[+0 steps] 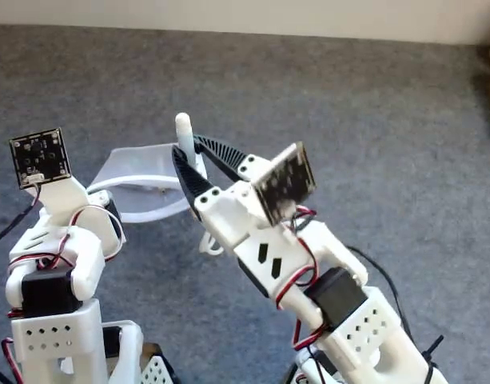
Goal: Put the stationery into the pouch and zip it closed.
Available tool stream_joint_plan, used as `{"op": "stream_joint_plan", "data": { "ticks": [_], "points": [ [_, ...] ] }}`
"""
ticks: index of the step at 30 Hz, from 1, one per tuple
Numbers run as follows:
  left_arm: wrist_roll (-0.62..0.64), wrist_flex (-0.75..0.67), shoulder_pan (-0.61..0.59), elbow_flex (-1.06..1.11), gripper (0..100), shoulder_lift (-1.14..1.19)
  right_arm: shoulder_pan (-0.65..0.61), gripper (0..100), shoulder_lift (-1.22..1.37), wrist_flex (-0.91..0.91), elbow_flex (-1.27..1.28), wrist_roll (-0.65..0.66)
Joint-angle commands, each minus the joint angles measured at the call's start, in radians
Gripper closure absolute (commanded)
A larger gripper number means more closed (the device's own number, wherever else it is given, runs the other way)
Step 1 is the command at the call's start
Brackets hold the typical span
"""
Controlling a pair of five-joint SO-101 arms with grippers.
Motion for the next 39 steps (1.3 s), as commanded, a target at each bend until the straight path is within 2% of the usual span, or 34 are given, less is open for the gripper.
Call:
{"op": "stream_joint_plan", "data": {
  "ticks": [1, 9, 16, 23, 27, 39],
  "points": [
    [-0.011, -0.005, -0.012, -0.005, 99, 0.007, -0.010, 99.3, -0.065, -0.119, 0.036, 0.025],
    [-0.011, -0.005, -0.012, -0.005, 99, 0.007, -0.114, 99.3, -0.074, -0.180, 0.041, 0.025],
    [-0.011, -0.005, -0.012, -0.005, 99, 0.007, -0.148, 99.3, -0.067, -0.282, 0.081, 0.038],
    [-0.011, -0.005, -0.012, -0.004, 99, 0.007, -0.150, 99.3, -0.067, -0.541, 0.294, 0.269],
    [-0.011, -0.005, -0.012, -0.002, 99, 0.007, -0.150, 99.3, -0.070, -0.630, 0.400, 0.365],
    [-0.011, -0.005, -0.012, -0.002, 99, 0.007, -0.151, 99.3, -0.070, -0.645, 0.512, 0.600]
  ]
}}
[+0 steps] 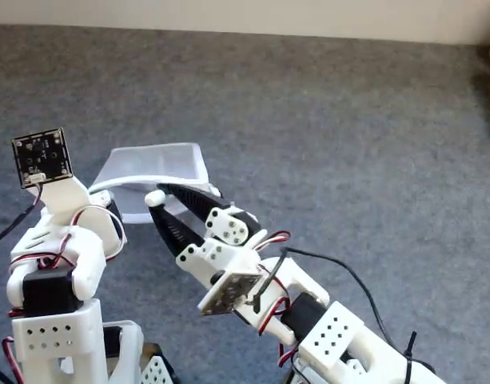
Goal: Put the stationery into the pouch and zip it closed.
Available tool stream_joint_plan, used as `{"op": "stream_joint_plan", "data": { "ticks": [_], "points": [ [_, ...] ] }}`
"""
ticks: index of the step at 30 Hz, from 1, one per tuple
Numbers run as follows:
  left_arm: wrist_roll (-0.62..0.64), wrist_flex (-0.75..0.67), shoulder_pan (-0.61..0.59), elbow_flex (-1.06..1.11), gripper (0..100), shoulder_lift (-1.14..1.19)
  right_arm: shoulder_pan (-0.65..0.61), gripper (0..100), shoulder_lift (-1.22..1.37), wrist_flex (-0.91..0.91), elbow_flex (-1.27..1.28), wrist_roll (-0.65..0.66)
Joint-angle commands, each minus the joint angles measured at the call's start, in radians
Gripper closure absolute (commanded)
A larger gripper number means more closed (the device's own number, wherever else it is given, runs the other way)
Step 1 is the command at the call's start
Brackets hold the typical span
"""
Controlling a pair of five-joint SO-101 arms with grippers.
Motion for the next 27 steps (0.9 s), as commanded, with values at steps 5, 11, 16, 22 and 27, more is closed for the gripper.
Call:
{"op": "stream_joint_plan", "data": {
  "ticks": [5, 11, 16, 22, 27],
  "points": [
    [-0.011, -0.005, -0.012, -0.004, 99, 0.007, -0.005, 99.3, -0.024, 0.131, -0.010, 0.106],
    [-0.011, -0.005, -0.012, -0.004, 99, 0.007, -0.005, 99.3, -0.024, 0.262, -0.012, 0.110],
    [-0.011, -0.005, -0.012, -0.002, 99, 0.007, -0.001, 98.8, -0.024, 0.263, -0.012, 0.106],
    [-0.011, -0.005, -0.012, -0.002, 99, 0.007, 0.002, 85.5, -0.030, 0.271, -0.016, 0.103],
    [-0.011, -0.005, -0.012, -0.001, 99, 0.007, -0.001, 77.8, -0.030, 0.271, -0.019, 0.103]
  ]
}}
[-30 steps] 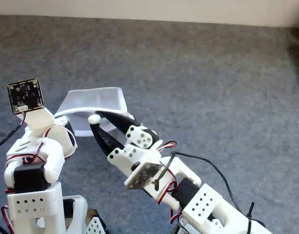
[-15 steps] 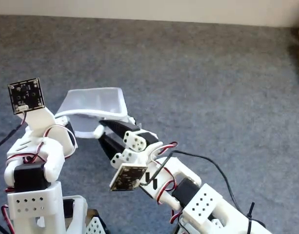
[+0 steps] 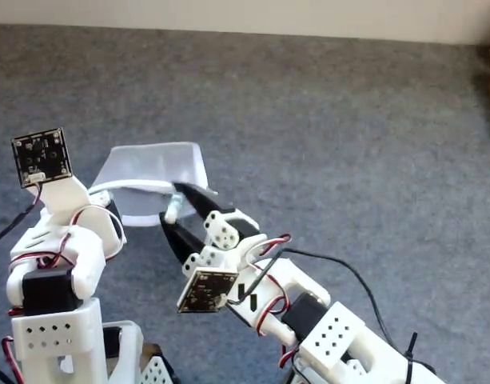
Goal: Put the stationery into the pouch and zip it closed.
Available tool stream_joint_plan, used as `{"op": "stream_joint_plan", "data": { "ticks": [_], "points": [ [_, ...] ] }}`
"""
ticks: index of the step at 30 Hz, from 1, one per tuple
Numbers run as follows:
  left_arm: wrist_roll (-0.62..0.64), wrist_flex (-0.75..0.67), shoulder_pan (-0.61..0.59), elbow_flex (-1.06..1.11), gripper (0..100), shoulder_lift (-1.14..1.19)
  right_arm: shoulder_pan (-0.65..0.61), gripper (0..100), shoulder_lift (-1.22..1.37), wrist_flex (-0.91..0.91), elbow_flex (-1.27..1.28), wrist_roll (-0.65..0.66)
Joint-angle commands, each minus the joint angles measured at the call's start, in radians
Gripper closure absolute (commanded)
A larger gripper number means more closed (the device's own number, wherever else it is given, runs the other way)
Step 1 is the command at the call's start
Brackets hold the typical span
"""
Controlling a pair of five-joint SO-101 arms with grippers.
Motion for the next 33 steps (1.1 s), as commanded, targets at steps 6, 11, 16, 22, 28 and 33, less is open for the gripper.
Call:
{"op": "stream_joint_plan", "data": {
  "ticks": [6, 11, 16, 22, 28, 33],
  "points": [
    [-0.011, -0.005, -0.012, -0.005, 99, 0.001, -0.001, 77.8, -0.025, 0.002, -0.045, 0.003],
    [-0.012, -0.005, -0.012, -0.005, 99, 0.001, -0.001, 77.8, -0.061, 0.004, -0.047, 0.003],
    [-0.012, -0.005, -0.012, -0.005, 99, 0.001, 0.021, 77.8, -0.194, 0.162, -0.047, -0.006],
    [-0.012, -0.005, -0.012, -0.005, 99, 0.001, 0.116, 77.8, -0.344, 0.378, -0.047, -0.210],
    [-0.012, -0.011, -0.012, -0.004, 99, 0.001, 0.127, 77.8, -0.383, 0.423, -0.013, -0.311],
    [-0.012, -0.009, -0.012, -0.004, 99, 0.001, 0.127, 77.8, -0.363, 0.418, 0.053, -0.361]
  ]
}}
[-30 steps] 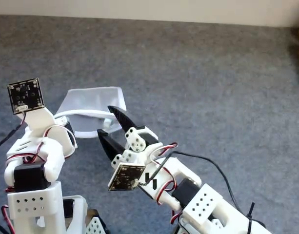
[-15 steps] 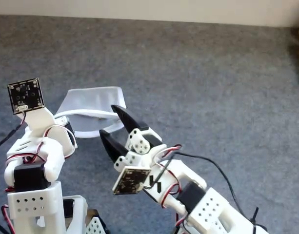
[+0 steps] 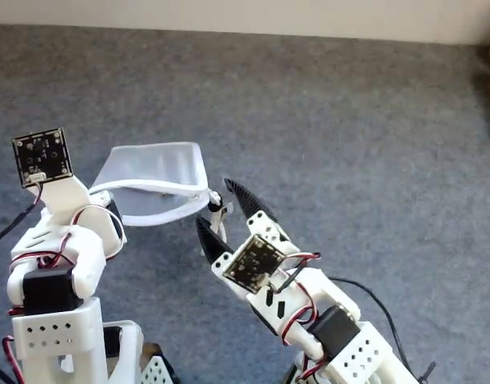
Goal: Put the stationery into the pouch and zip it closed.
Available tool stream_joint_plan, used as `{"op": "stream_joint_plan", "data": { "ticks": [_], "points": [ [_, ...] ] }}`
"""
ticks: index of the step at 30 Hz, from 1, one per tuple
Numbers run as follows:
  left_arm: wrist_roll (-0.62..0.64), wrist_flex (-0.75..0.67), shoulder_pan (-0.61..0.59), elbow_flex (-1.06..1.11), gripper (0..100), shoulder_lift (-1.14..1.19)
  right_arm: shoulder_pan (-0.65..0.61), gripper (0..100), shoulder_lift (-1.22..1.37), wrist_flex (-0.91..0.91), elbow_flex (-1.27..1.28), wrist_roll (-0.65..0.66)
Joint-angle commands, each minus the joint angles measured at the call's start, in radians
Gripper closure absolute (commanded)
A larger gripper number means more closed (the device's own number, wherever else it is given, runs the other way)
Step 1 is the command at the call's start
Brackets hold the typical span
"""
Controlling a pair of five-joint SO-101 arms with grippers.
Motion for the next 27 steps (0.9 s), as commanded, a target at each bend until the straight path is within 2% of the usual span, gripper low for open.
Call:
{"op": "stream_joint_plan", "data": {
  "ticks": [1, 14, 20, 27],
  "points": [
    [-0.012, -0.009, -0.012, -0.004, 99, -0.001, 0.012, 77.8, -0.005, 0.001, 0.002, -0.038],
    [-0.012, -0.006, -0.012, -0.004, 99, -0.001, 0.012, 77.8, -0.002, -0.013, 0.007, -0.230],
    [-0.012, -0.005, -0.012, -0.004, 99, -0.001, 0.012, 77.8, -0.002, -0.194, 0.133, -0.232],
    [-0.012, -0.006, -0.012, -0.004, 99, -0.001, 0.012, 77.8, -0.001, -0.202, 0.163, -0.236]
  ]
}}
